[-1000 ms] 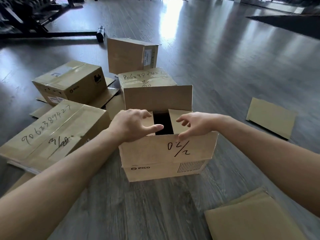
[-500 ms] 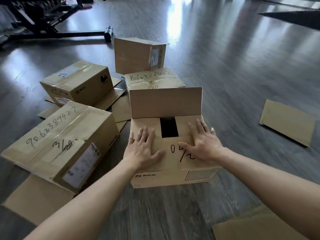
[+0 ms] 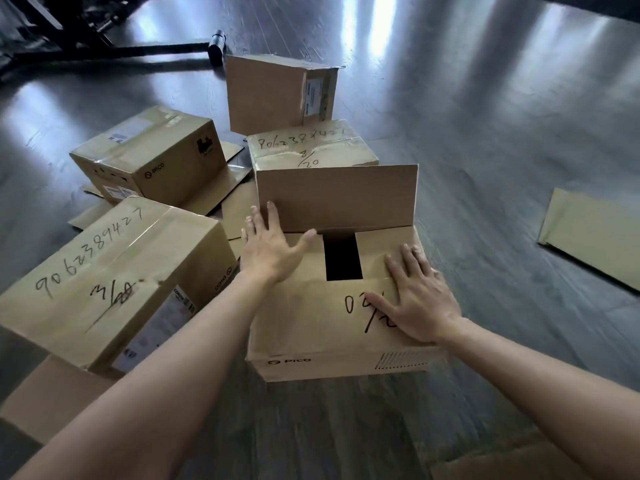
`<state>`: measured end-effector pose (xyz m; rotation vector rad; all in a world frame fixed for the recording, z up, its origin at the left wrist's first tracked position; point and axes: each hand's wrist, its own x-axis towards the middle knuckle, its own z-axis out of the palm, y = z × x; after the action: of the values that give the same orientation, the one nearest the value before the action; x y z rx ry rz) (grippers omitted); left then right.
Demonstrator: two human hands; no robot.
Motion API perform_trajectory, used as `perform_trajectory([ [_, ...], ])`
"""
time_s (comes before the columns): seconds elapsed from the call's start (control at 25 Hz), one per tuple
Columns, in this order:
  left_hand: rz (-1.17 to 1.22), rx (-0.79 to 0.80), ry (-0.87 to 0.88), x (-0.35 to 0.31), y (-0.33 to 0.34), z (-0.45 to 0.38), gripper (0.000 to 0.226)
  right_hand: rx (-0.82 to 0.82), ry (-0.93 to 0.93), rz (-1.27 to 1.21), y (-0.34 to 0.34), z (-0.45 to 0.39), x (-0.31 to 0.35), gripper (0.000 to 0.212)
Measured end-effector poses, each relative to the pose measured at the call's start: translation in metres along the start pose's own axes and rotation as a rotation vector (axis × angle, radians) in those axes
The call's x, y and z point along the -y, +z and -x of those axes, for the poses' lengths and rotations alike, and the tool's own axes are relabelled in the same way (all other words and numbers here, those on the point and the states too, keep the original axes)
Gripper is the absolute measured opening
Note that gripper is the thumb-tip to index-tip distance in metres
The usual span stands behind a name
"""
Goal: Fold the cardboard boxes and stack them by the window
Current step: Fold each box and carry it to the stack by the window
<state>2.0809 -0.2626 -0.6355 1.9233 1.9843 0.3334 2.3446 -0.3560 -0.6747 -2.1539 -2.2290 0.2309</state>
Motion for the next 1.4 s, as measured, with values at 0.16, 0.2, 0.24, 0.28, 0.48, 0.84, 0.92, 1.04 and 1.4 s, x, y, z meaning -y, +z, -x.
perform_trajectory([
  [0.16,0.455,-0.128,-0.044,-0.013,-0.015,-0.022,0.124,-0.028,-0.016,-0.020,0.001,-0.001,-0.001,0.102],
  [0.2,0.538,-0.173,-0.045,-0.016,-0.019,-0.024,0.126,-0.033,-0.019,-0.022,0.001,-0.001,-0.001,0.101],
  [0.24,0.596,-0.213,-0.036,-0.018,-0.022,-0.024,0.127,-0.034,-0.020,-0.026,0.002,-0.001,-0.002,0.102],
  [0.28,0.625,-0.242,-0.016,-0.019,-0.025,-0.023,0.127,-0.033,-0.019,-0.032,0.002,-0.001,-0.002,0.103],
  [0.48,0.449,-0.311,0.054,-0.011,-0.029,0.006,0.113,-0.221,-0.091,0.041,-0.002,0.004,0.003,0.081],
  [0.84,-0.268,-0.073,0.211,-0.003,0.001,0.078,0.088,-0.632,-0.374,0.099,-0.007,0.014,0.010,0.082],
  [0.92,-0.349,0.012,0.241,-0.004,0.016,0.089,0.094,-0.509,-0.325,0.140,-0.009,0.014,0.010,0.088],
  [1.04,-0.382,0.116,0.256,-0.001,0.032,0.095,0.096,-0.260,-0.244,0.134,-0.008,0.010,0.006,0.087],
  [1.4,-0.364,0.143,0.268,0.009,0.039,0.091,0.082,0.001,-0.090,-0.031,-0.003,-0.004,-0.003,0.070],
])
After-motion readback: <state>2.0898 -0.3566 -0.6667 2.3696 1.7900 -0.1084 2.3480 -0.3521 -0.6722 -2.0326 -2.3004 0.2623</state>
